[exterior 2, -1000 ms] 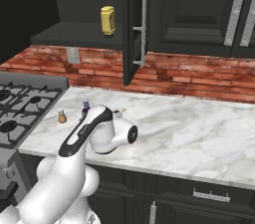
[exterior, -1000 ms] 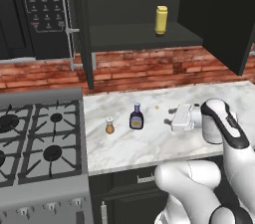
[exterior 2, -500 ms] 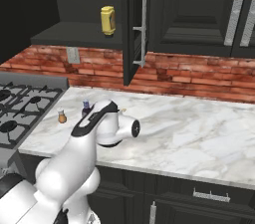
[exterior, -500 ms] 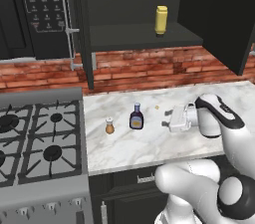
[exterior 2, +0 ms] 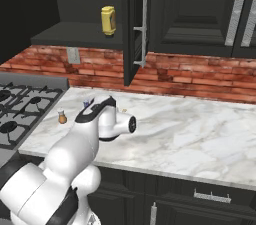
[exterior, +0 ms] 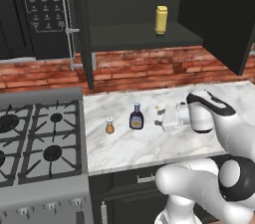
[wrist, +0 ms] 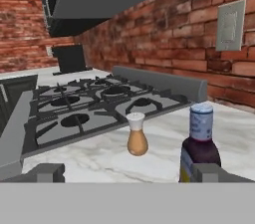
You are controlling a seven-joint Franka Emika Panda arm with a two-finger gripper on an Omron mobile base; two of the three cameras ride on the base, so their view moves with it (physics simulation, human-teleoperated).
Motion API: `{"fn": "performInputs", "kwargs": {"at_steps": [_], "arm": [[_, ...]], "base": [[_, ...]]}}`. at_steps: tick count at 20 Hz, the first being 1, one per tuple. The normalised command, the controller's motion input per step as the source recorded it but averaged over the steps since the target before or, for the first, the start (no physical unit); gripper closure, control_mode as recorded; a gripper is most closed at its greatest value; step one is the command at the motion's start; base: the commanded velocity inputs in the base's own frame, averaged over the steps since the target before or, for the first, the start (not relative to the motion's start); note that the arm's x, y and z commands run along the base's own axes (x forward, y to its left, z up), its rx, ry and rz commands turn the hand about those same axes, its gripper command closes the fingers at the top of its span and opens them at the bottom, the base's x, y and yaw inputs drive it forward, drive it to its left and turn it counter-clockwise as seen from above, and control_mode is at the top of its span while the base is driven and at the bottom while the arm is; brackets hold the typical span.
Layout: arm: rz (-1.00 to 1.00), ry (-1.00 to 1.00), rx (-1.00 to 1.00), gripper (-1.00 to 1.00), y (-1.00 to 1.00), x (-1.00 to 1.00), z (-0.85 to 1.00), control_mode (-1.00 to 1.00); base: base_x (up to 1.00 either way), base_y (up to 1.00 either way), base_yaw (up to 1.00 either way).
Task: There are various items on the counter. Only move the condiments/shakers into the cabinet.
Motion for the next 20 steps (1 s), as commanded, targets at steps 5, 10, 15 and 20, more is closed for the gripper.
{"fn": "performInputs", "kwargs": {"at_steps": [5,10,15,20], "arm": [[0.0,0.0,0.0,-1.0,0.06,0.12,0.0,-1.0],[0.01,0.05,0.0,-1.0,0.02,0.03,0.0,-1.0],[0.03,0.09,0.0,-1.0,0.0,0.13,0.0,-1.0],[0.03,0.1,0.0,-1.0,0.0,0.3,-0.02,-1.0]], "base": [[0.0,0.0,0.0],[0.0,0.0,0.0],[0.0,0.0,0.0],[0.0,0.0,0.0]]}}
